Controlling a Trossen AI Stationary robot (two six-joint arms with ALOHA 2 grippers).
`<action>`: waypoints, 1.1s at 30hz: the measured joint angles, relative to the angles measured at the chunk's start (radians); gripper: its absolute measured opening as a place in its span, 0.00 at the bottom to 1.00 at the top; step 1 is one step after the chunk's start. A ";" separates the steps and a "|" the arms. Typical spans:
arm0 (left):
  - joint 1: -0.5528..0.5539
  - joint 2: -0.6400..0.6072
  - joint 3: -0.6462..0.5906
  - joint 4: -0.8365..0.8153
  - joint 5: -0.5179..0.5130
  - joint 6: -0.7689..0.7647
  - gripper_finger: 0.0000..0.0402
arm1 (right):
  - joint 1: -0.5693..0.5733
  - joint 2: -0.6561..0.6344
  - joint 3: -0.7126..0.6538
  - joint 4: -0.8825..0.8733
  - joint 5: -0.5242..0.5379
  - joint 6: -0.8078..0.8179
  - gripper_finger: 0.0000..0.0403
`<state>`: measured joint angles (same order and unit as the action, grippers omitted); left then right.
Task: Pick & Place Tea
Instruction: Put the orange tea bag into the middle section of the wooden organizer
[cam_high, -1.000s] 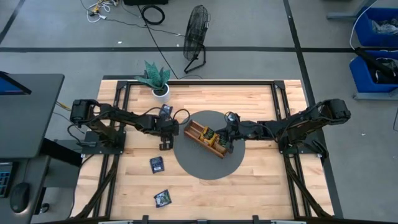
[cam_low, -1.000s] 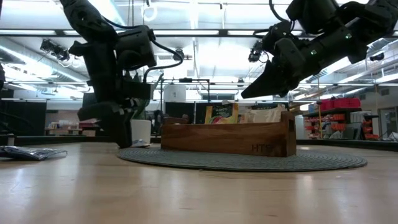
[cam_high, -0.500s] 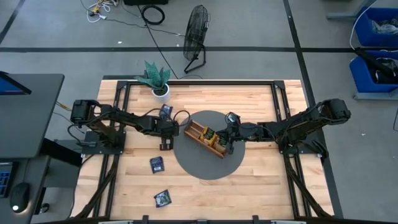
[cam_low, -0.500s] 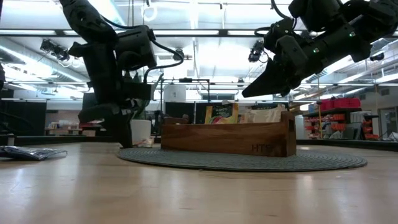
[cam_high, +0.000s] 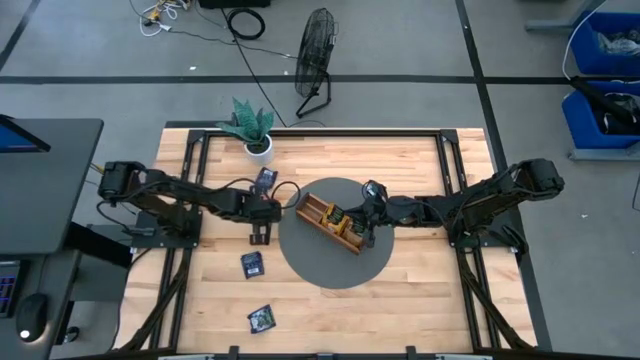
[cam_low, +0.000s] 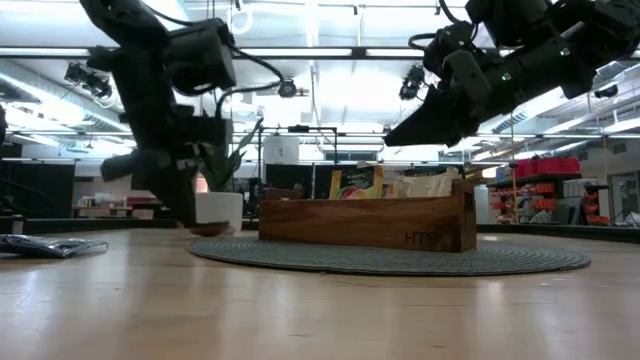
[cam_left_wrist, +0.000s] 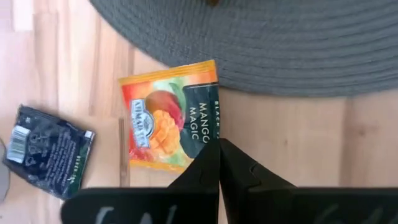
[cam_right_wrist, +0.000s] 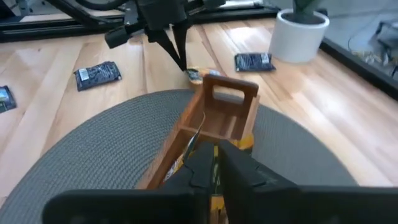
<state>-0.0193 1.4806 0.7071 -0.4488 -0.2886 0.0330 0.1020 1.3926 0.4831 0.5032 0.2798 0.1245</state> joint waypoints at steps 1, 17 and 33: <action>-0.004 -0.008 0.001 0.001 0.000 -0.001 0.00 | 0.000 0.000 0.000 0.010 -0.001 -0.013 0.09; -0.071 -0.100 0.024 -0.035 0.006 -0.047 0.00 | 0.000 0.043 0.066 0.127 -0.101 -0.234 0.29; -0.077 -0.101 0.026 -0.029 0.065 -0.048 0.00 | 0.004 0.337 0.381 -0.006 -0.150 -0.370 0.45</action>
<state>-0.0963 1.3800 0.7334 -0.4782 -0.2237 -0.0151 0.1062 1.7292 0.8639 0.4970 0.1302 -0.2458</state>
